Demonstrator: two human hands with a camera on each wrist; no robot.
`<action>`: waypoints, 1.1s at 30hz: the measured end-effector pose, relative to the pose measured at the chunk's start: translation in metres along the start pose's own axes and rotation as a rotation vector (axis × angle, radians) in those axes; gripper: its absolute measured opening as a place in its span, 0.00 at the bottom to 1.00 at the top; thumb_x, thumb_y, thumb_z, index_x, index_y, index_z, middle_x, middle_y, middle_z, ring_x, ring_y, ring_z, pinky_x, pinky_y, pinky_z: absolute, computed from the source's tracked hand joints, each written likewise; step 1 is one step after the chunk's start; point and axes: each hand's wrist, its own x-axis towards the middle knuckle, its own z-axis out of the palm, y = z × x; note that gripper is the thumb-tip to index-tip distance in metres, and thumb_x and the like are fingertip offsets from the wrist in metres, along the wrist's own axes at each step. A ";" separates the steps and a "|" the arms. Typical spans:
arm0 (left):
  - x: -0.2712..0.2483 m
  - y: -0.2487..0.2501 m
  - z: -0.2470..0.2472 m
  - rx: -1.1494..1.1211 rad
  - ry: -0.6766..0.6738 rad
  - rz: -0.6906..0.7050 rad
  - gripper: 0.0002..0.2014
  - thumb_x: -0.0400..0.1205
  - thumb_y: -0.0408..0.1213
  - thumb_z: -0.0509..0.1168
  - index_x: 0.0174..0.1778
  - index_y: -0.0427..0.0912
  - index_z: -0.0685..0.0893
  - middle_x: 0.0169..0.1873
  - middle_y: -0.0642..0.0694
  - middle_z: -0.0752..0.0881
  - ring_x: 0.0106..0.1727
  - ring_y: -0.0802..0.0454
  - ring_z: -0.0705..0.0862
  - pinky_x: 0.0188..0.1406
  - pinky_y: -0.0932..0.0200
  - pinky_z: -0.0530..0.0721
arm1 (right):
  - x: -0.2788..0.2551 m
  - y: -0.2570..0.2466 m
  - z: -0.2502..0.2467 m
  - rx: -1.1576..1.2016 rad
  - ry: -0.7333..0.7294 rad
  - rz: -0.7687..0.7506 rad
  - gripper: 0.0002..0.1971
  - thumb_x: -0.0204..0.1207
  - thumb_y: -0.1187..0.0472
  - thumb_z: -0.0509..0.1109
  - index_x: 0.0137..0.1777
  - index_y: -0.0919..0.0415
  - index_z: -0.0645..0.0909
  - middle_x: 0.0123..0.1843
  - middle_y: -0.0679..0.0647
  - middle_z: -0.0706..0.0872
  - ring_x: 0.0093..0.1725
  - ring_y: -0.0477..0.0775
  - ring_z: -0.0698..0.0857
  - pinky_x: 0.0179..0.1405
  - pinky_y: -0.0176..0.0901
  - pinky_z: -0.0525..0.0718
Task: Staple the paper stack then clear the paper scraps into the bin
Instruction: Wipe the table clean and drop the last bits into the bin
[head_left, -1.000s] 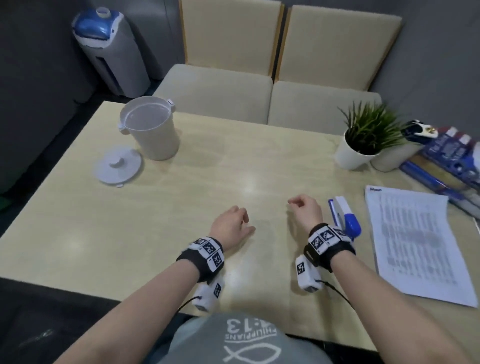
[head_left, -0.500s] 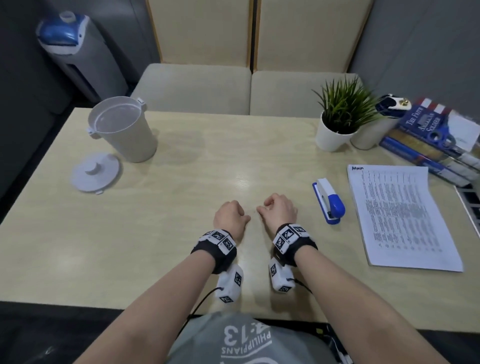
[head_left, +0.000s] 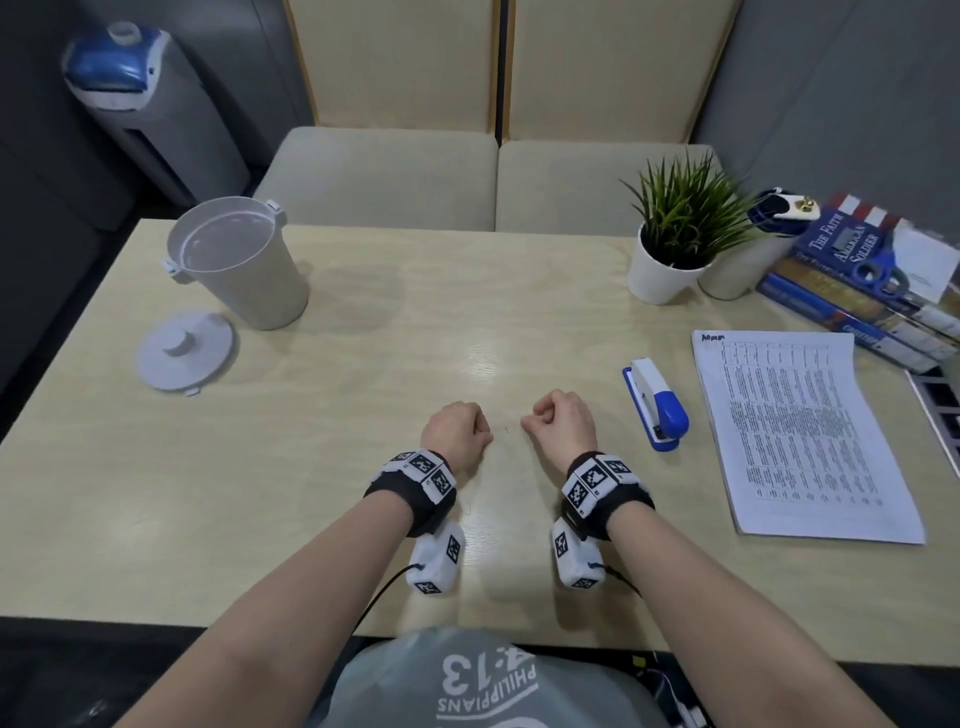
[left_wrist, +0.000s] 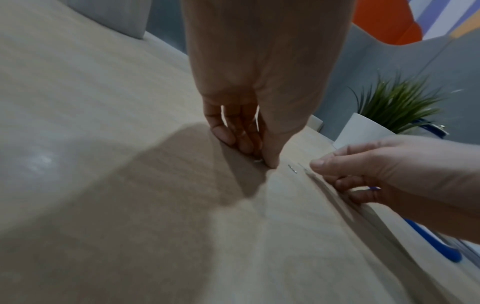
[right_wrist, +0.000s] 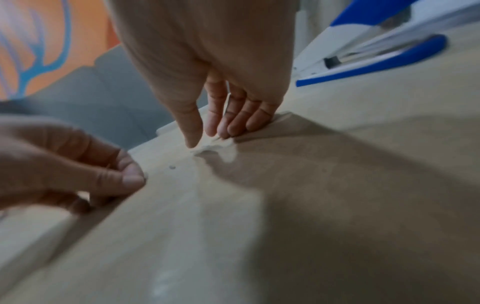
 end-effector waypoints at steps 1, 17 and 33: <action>0.000 0.000 0.000 0.021 -0.002 0.015 0.04 0.78 0.37 0.67 0.44 0.41 0.84 0.49 0.43 0.87 0.53 0.43 0.84 0.50 0.54 0.78 | 0.000 -0.002 0.001 -0.053 -0.007 -0.019 0.07 0.72 0.56 0.71 0.48 0.57 0.82 0.48 0.52 0.81 0.54 0.55 0.80 0.60 0.50 0.78; 0.006 -0.005 -0.003 0.018 -0.004 0.024 0.05 0.75 0.37 0.72 0.41 0.42 0.83 0.46 0.44 0.88 0.51 0.44 0.84 0.51 0.54 0.80 | 0.014 -0.038 -0.001 -0.514 -0.221 0.018 0.12 0.80 0.61 0.63 0.60 0.65 0.80 0.63 0.62 0.83 0.66 0.64 0.78 0.60 0.52 0.76; -0.003 -0.013 0.008 0.280 0.070 0.337 0.09 0.84 0.37 0.58 0.54 0.35 0.78 0.52 0.38 0.81 0.53 0.41 0.79 0.52 0.49 0.79 | 0.003 0.004 -0.031 0.229 -0.139 0.122 0.04 0.73 0.66 0.64 0.40 0.60 0.80 0.42 0.59 0.90 0.39 0.59 0.86 0.43 0.50 0.87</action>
